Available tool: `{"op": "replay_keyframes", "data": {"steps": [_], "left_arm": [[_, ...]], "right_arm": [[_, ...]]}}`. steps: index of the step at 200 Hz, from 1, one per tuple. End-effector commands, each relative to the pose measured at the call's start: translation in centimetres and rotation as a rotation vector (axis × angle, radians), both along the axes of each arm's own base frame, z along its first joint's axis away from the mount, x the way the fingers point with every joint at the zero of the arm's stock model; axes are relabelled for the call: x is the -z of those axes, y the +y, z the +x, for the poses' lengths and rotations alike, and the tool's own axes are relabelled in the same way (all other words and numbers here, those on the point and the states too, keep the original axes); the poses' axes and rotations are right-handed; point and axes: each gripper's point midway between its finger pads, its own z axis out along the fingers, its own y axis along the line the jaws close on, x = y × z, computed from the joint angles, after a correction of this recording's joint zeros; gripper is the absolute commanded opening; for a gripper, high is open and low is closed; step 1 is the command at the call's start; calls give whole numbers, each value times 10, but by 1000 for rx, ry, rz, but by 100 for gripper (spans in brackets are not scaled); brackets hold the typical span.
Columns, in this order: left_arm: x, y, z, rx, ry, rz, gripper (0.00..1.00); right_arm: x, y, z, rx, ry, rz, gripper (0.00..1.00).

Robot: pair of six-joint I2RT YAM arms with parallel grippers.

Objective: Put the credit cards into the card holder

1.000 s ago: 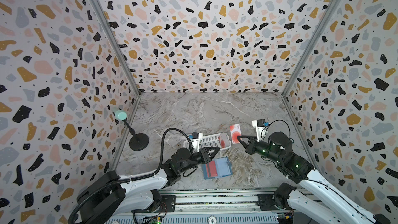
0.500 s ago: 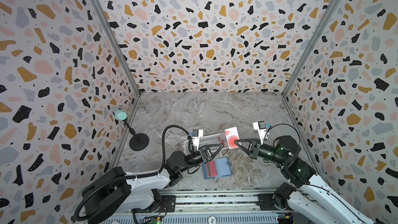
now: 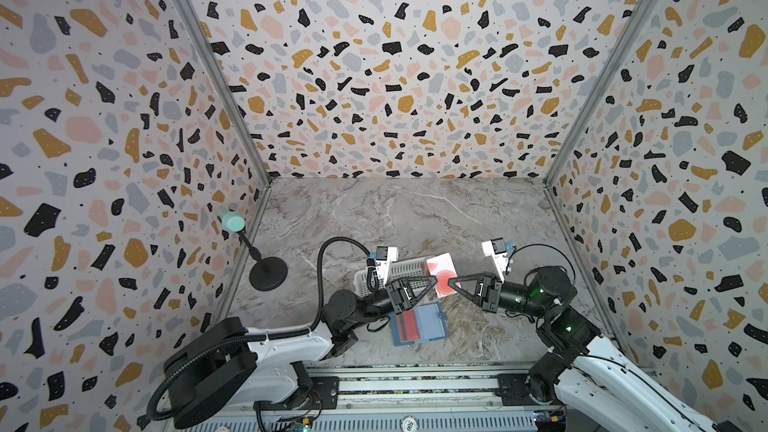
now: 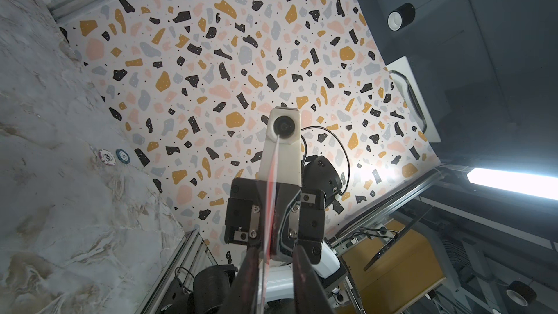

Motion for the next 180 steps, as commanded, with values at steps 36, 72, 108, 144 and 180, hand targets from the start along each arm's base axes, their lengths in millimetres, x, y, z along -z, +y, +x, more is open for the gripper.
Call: {"op": "replay_keyframes", "data": {"steps": [36,72,108,144,180], "left_arm": [[-27,3,-8,21,-58,-79,13],[-21,6,-6,7,-38,-62,4],[12,13,2,-55,31,77,0],[55,38,9,-111,126,238,0],[89,54,4,-129,187,389,0]], "right_arm": [[-8,0,-5,-23,-15,30,2],[-6,-1,-5,-19,-7,24,12],[20,-10,6,88,44,-79,24],[68,-23,11,205,98,-264,27],[123,-27,6,241,159,-436,30]]}}
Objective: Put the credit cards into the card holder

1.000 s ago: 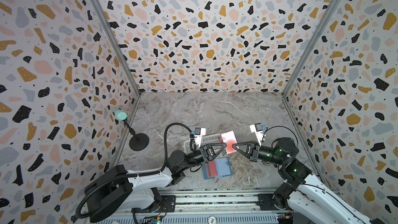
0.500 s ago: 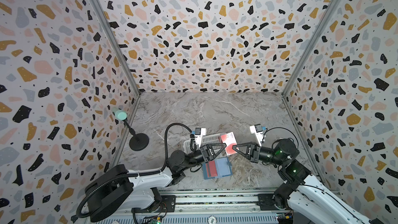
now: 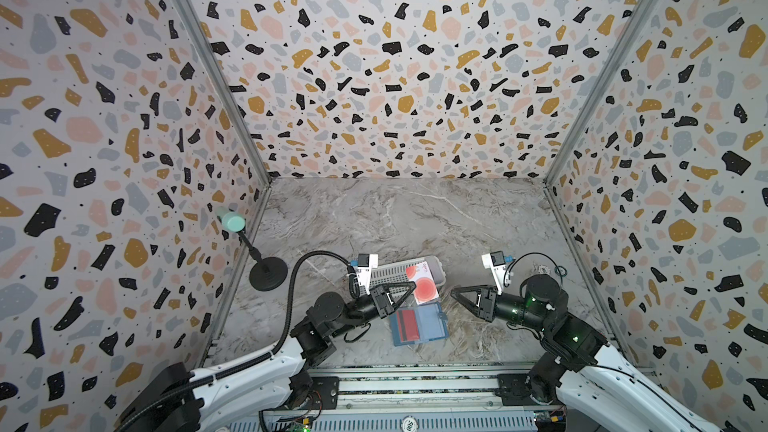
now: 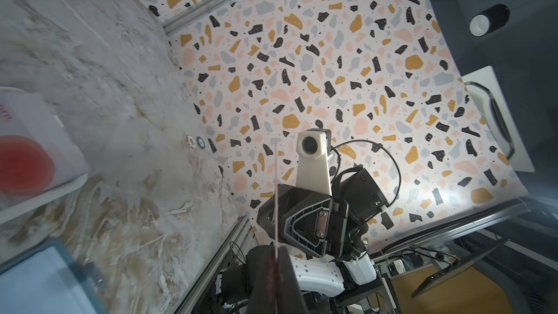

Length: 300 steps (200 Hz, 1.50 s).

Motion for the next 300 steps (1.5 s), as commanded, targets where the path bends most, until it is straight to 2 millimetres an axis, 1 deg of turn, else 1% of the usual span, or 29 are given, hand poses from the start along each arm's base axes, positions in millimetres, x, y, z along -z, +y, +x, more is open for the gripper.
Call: {"op": "replay_keyframes", "data": {"steps": [1,17,45,74,93,122,139,157,181,215,300], "left_arm": [[41,7,-5,1,66,157,0],[58,11,-7,-1,109,197,1],[85,14,-9,-7,159,248,1],[103,15,-6,-23,192,290,2],[110,11,-6,-20,199,306,2],[126,8,-5,-23,225,346,2],[130,5,-6,-21,239,341,2],[136,2,-7,-18,250,348,2],[144,0,-9,-13,268,363,2],[156,3,-10,-17,298,389,2],[171,2,-11,-11,323,430,2]], "right_arm": [[53,-13,2,74,55,-190,30],[77,-13,-1,78,87,-269,30],[111,-12,-8,70,125,-393,30],[137,-13,-11,72,147,-500,30],[148,-11,-10,72,158,-543,29],[159,-6,-10,64,165,-576,27],[165,-5,-10,64,170,-591,22],[171,-3,-11,57,175,-601,20],[175,0,-11,51,178,-609,18],[182,1,-12,48,185,-631,17],[198,-2,-17,49,194,-710,16]]}}
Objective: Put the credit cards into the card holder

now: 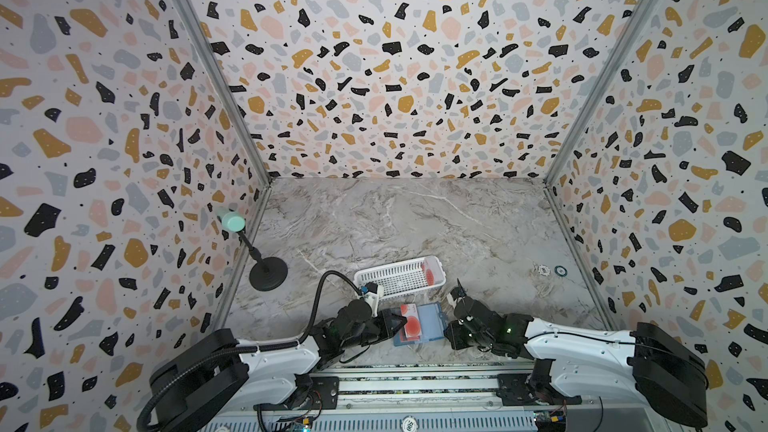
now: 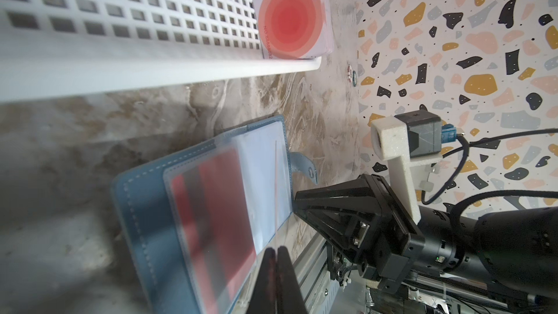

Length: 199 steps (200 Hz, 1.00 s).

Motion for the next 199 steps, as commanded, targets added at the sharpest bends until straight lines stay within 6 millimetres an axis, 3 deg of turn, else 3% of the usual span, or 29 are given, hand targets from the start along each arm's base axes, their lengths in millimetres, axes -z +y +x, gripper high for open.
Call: {"op": "replay_keyframes", "data": {"steps": [1,199], "left_arm": [[-4,-4,2,3,-21,-23,2],[27,-6,-2,-6,80,7,1]], "right_arm": [[0,-1,2,11,-15,-20,16],[5,-2,0,8,-17,-46,15]]}}
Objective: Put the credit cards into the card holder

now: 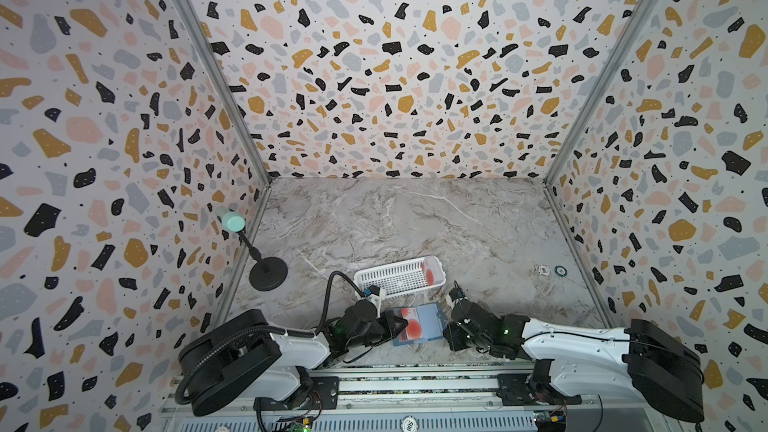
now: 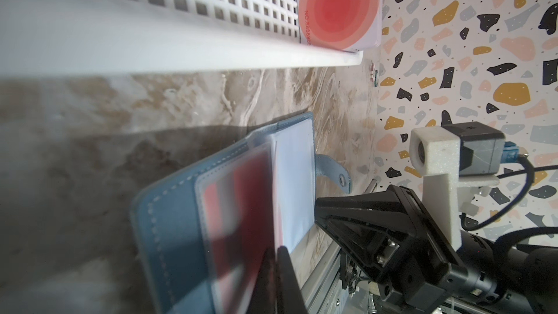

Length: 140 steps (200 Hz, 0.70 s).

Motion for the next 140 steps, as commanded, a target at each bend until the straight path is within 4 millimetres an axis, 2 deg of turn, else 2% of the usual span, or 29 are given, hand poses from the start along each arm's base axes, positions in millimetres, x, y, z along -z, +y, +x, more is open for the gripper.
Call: {"op": "replay_keyframes", "data": {"steps": [1,104,140], "left_arm": [[2,-1,-4,7,11,-15,1],[10,-6,-7,35,40,-9,1],[14,-10,-4,50,39,20,6]], "right_arm": [[2,-4,-1,7,5,-32,15],[4,-2,-1,1,7,-35,14],[5,-1,-2,-5,10,-45,14]]}}
